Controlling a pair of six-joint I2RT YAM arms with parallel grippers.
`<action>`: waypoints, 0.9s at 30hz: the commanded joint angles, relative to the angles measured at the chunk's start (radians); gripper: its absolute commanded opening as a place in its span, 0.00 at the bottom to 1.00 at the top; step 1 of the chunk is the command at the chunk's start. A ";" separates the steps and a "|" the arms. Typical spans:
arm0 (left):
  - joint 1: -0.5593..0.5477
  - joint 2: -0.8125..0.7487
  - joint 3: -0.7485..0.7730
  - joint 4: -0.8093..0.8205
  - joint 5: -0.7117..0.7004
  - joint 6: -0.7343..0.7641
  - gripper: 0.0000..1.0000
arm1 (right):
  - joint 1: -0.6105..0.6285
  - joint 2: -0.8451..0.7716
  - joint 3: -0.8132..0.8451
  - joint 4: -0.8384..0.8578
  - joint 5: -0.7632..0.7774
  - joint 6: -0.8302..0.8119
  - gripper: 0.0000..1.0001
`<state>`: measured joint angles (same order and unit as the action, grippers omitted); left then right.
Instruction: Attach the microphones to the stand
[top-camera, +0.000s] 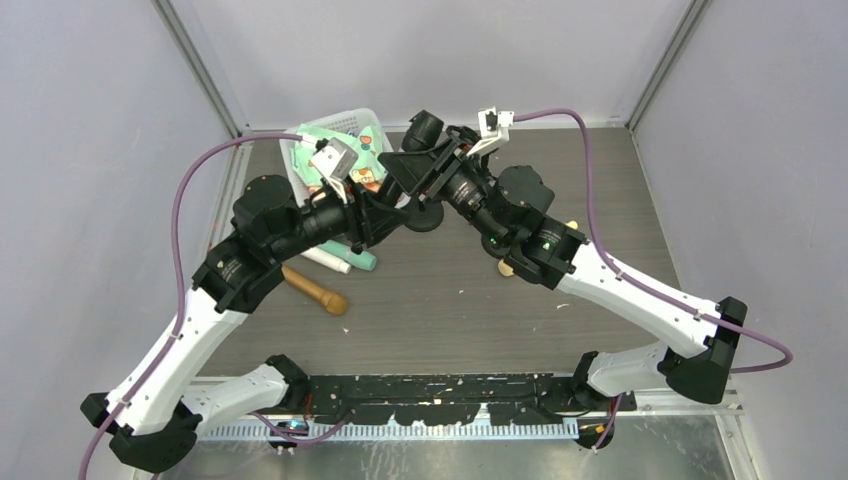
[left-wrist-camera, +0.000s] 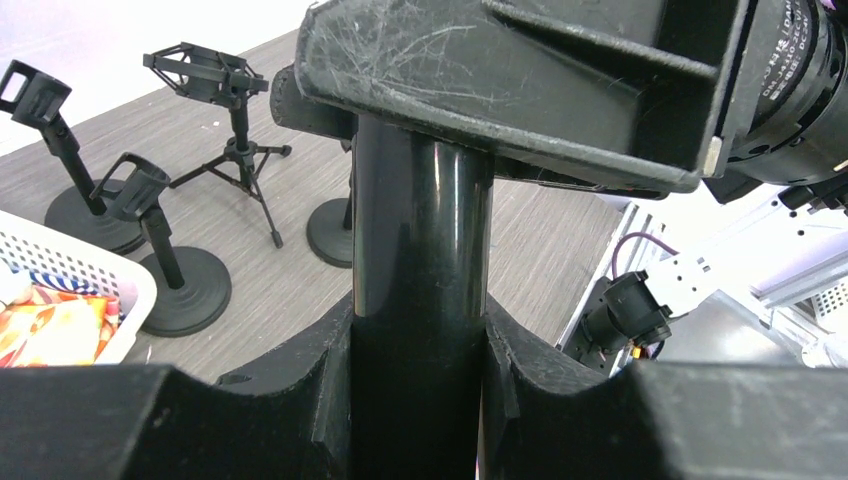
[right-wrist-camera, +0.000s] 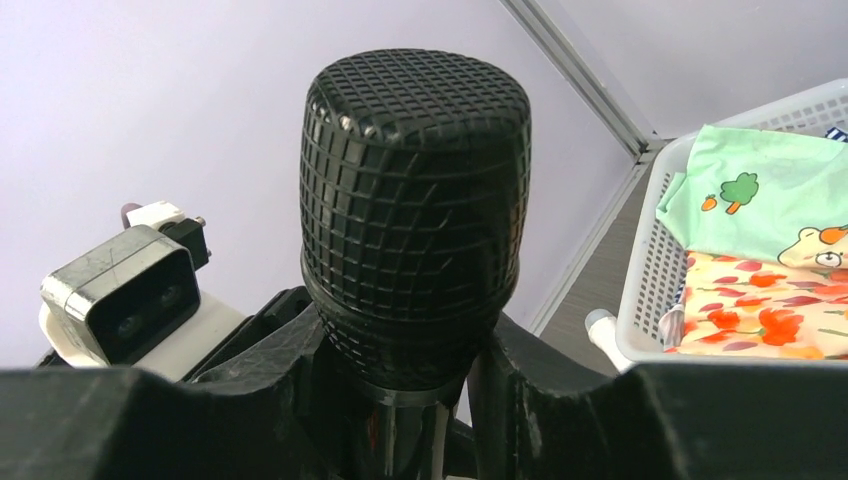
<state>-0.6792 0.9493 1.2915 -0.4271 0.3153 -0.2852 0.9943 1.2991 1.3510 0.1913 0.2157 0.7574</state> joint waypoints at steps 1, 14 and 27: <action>0.001 0.000 -0.005 0.066 0.014 -0.009 0.08 | -0.002 -0.010 0.039 0.030 -0.001 -0.018 0.33; 0.000 0.048 -0.052 0.162 -0.043 -0.056 0.87 | -0.043 -0.251 -0.085 -0.107 0.395 -0.480 0.01; -0.070 0.326 -0.157 0.647 -0.003 0.097 0.93 | -0.458 -0.375 -0.172 -0.319 0.313 -0.948 0.01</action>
<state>-0.7136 1.2102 1.1484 -0.0311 0.3168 -0.2920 0.6205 0.9077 1.2007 -0.1032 0.5777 -0.0284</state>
